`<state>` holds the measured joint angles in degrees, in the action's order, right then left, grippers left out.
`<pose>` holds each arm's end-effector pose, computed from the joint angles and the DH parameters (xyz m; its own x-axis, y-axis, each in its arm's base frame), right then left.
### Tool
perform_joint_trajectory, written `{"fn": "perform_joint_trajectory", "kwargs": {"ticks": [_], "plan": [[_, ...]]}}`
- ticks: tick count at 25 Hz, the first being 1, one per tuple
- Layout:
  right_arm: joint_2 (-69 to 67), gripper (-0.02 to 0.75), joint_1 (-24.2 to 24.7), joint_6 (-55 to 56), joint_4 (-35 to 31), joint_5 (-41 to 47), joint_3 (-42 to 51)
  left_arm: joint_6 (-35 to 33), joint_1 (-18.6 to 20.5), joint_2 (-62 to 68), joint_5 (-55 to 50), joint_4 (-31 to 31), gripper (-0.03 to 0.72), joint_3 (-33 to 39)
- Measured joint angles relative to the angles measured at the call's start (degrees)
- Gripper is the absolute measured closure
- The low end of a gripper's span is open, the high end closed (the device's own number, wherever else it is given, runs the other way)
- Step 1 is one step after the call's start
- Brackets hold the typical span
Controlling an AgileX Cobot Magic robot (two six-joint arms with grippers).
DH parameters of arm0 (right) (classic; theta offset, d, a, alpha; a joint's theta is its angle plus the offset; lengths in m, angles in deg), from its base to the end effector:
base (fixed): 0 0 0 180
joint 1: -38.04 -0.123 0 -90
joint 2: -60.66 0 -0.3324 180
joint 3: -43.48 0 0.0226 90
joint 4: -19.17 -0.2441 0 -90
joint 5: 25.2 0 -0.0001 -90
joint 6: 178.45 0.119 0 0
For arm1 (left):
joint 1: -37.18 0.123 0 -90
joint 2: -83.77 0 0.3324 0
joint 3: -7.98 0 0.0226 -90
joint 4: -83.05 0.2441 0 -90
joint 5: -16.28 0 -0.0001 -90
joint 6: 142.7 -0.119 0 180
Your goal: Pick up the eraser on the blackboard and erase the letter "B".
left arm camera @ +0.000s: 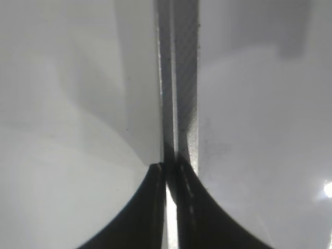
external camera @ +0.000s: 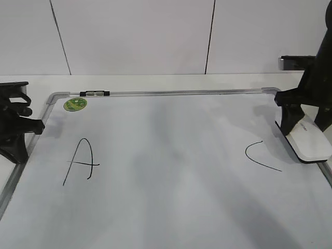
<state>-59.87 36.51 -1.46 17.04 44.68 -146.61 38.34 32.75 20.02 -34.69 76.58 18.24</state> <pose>0.4045 0.0150 0.2263 -0.9978 -0.0664 0.0040 -0.0662 0.9972 0.0351 0.3603 -0.0384 0.1756 -0.9992 -0.0118 -0.0391 -0.0082 0.9958 -0.0913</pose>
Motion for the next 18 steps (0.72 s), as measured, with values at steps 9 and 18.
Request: {"fn": "perform_joint_trajectory", "kwargs": {"ticks": [9,18], "plan": [[0.0,0.201,0.0,0.0,-0.5,0.0,0.0,0.0,0.0,0.0,0.0,0.0,0.671,0.0],[-1.9,0.201,0.0,0.0,-0.5,-0.1,0.0,0.0,0.0,0.0,0.0,0.0,0.671,0.0]]}}
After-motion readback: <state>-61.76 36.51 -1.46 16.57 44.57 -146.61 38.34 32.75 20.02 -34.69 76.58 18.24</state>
